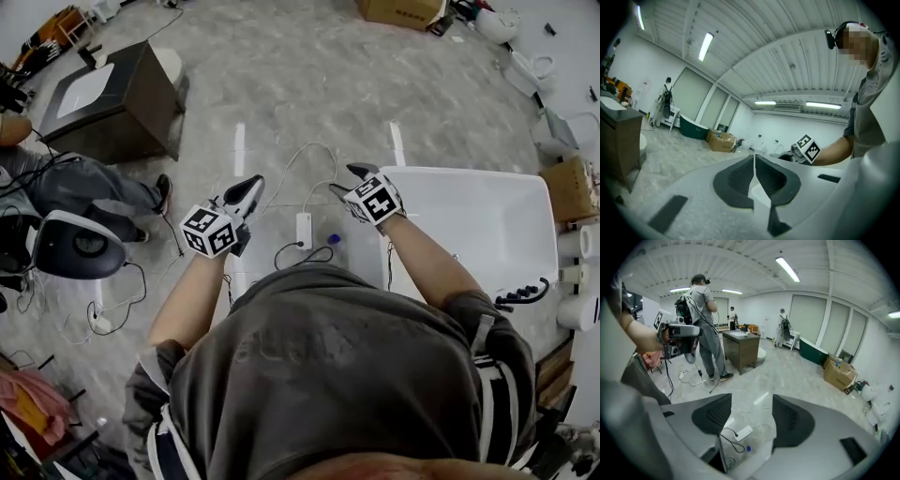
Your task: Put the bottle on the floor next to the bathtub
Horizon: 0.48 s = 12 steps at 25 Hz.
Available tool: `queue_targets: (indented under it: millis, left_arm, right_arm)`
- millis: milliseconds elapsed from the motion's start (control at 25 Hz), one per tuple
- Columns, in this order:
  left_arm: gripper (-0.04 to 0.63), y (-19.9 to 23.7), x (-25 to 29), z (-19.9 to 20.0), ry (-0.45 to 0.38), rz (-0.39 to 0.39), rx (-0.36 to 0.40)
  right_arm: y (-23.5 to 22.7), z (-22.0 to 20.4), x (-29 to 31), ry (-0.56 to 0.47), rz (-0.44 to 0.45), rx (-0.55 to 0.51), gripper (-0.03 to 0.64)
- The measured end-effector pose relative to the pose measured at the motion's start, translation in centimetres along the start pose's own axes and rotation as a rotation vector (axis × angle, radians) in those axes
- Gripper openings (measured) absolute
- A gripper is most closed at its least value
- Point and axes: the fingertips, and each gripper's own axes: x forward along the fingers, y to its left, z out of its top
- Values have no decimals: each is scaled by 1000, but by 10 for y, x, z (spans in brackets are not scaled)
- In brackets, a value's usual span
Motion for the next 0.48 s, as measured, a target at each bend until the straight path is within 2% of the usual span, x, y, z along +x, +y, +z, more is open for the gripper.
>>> queue_targets:
  millis: [160,280,400,480]
  left_arm:
    - [14,-15,-14,51,-80,-5,34]
    - [15,-24,-20,87,-130,-2,59]
    - [14,-34,-22,120,-170,-5,102]
    - [14,-37,-24,135,-188,-3,119]
  right_arm:
    - [-3,62,-47,-156,8,-6,253]
    - [-8,108,-88,-335,47,46,224]
    - [-15,148,-132,-547,86,112,149]
    - [-18,165,-154,-664,91,117,97]
